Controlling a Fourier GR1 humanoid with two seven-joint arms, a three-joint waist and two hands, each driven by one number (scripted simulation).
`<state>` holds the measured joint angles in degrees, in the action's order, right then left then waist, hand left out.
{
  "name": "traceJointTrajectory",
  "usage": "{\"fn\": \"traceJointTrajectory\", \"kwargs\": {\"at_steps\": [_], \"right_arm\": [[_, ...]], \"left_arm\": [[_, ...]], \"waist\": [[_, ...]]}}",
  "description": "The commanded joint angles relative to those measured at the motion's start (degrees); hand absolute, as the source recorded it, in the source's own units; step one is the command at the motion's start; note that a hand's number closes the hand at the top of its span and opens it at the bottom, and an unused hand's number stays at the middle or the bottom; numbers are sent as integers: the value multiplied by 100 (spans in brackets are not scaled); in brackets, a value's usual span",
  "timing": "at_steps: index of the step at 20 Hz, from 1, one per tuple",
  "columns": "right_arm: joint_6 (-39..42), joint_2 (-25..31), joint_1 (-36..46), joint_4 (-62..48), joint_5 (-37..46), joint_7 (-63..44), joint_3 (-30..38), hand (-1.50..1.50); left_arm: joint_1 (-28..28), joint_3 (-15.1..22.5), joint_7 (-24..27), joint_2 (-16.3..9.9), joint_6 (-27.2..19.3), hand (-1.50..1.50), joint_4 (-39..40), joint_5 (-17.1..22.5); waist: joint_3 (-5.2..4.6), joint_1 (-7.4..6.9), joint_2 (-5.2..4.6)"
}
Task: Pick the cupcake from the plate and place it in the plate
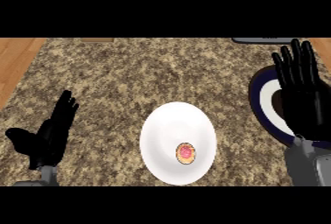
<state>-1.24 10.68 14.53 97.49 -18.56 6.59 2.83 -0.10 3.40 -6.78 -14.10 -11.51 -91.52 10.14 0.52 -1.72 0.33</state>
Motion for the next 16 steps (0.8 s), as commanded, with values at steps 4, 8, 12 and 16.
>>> {"fn": "traceJointTrajectory", "kwargs": {"at_steps": [4, 8, 12, 16], "right_arm": [[-2486, -1036, 489, -605, 1491, -958, -815, -150], [-1739, 760, 111, -1425, 3117, -1154, -1540, 150], [-3789, -1019, -219, -1948, 3842, -2119, -2003, -150], [-4955, -1049, -336, -2293, 4889, -2866, -3421, -150]], "left_arm": [[-673, 174, 78, -323, 32, 0, 115, -600], [-694, 265, 76, -500, 234, 0, 9, -645], [-977, 369, -95, -476, 346, 0, 268, -664], [-1144, 437, -100, -332, 172, 0, 431, -842]], "waist": [[-81, 95, -74], [-352, -47, -228], [-92, 158, -109], [-83, 121, -35]]}}
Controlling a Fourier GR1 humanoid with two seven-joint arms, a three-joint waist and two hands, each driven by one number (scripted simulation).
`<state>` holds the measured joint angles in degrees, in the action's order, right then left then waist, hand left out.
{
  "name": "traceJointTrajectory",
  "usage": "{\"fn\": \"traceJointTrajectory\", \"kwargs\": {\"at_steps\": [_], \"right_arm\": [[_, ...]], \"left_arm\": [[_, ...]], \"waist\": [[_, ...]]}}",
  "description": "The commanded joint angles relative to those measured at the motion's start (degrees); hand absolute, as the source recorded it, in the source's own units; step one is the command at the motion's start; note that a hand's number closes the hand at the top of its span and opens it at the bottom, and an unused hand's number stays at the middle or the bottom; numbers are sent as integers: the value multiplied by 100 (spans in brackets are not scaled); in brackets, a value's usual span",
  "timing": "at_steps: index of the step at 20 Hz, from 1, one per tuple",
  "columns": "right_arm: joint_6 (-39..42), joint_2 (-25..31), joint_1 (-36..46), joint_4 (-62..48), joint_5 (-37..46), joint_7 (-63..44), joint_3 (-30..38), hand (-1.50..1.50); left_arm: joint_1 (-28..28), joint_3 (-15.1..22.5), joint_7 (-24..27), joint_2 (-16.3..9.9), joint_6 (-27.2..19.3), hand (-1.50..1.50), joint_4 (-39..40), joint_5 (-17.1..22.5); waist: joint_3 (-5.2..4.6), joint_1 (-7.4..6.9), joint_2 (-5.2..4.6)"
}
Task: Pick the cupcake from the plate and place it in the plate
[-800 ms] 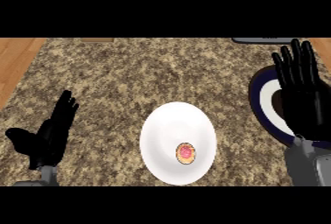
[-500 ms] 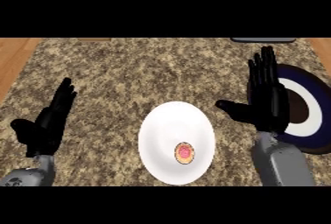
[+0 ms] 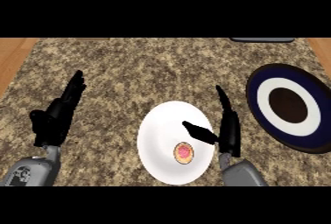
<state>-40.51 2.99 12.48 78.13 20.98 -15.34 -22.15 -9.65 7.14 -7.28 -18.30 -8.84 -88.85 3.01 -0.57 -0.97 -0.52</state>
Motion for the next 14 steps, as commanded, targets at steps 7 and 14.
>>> {"fn": "traceJointTrajectory", "kwargs": {"at_steps": [7, 14], "right_arm": [[-1287, -295, 337, -607, 3333, -2751, -1481, -150], [1381, -298, 574, -84, 3885, -5069, -1575, -150]], "left_arm": [[-306, -128, -98, -60, 65, 0, 412, -32], [-142, -73, 64, 22, 41, 0, 519, -103]], "waist": [[12, 202, 149], [9, 253, 169]]}}
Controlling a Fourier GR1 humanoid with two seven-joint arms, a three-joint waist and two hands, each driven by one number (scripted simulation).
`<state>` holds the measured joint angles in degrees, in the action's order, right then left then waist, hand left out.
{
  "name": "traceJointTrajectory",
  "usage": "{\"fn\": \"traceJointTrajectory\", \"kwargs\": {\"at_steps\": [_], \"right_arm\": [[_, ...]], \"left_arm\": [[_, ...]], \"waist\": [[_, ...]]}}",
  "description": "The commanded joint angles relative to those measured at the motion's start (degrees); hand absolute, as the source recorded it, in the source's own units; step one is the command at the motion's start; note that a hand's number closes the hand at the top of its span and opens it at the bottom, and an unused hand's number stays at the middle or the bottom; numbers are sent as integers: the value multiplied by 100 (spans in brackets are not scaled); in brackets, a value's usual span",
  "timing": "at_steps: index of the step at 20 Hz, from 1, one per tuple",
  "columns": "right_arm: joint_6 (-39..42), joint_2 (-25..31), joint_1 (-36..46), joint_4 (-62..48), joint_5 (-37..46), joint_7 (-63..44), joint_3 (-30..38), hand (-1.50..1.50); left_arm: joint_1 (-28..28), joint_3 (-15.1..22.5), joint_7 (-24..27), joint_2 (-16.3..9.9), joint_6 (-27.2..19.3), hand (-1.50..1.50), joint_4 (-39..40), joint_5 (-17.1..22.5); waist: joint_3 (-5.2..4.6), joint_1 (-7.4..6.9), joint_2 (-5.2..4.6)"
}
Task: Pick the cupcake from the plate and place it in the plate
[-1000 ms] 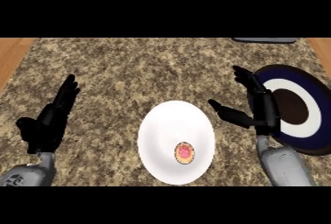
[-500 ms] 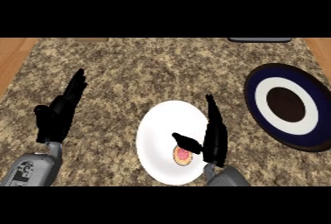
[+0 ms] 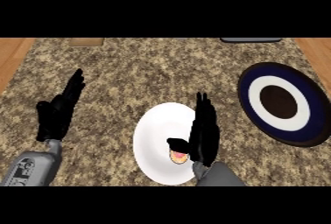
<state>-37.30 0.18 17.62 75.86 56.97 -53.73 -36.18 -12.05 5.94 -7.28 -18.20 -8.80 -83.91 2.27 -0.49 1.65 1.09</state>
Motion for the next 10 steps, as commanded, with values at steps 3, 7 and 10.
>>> {"fn": "traceJointTrajectory", "kwargs": {"at_steps": [3, 7, 10], "right_arm": [[1966, -17, 345, 706, -11, -2208, -376, -150], [2977, -16, 591, 1301, -203, -2957, -337, -150], [3191, -15, 465, 1358, -493, -3143, -219, -150]], "left_arm": [[-34, -106, 187, -87, 123, 0, 144, 39], [-9, -74, 229, -26, 104, 0, 170, 2], [-156, -33, -60, -28, 113, 0, 18, 1]], "waist": [[11, -73, -21], [20, -42, -30], [33, -91, -47]]}}
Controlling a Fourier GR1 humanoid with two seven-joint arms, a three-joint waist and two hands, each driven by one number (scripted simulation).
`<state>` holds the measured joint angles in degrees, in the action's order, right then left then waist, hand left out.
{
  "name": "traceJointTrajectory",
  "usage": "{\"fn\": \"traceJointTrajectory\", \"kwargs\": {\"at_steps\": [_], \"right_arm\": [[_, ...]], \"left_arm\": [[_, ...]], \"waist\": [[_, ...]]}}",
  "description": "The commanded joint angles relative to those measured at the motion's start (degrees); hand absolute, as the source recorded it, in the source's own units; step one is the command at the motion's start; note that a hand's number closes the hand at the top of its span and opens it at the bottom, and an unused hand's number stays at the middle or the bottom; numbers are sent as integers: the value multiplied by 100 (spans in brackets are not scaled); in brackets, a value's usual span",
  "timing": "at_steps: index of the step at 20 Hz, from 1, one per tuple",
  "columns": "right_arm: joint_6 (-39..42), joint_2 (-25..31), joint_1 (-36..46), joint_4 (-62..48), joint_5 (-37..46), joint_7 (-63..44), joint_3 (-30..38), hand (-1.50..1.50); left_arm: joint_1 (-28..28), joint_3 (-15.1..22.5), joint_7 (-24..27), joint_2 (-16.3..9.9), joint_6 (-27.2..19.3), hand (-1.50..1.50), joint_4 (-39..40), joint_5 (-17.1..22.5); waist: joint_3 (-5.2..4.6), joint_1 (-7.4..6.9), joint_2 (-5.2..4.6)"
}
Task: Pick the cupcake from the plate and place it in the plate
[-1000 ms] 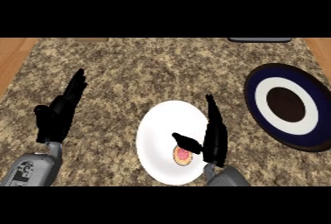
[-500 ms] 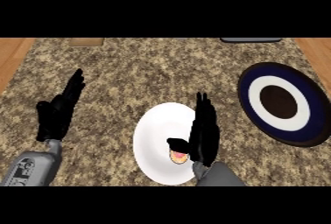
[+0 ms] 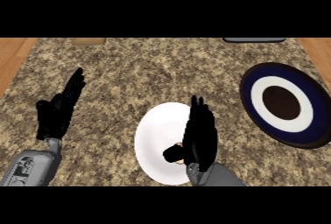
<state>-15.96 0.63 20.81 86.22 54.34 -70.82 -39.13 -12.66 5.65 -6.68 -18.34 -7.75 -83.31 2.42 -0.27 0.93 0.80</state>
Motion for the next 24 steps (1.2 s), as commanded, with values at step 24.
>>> {"fn": "traceJointTrajectory", "kwargs": {"at_steps": [24], "right_arm": [[1158, -58, -354, -324, -1086, -1439, 20, -150]], "left_arm": [[-511, -226, -81, 36, 242, 0, 276, 13]], "waist": [[22, -140, -79]]}}
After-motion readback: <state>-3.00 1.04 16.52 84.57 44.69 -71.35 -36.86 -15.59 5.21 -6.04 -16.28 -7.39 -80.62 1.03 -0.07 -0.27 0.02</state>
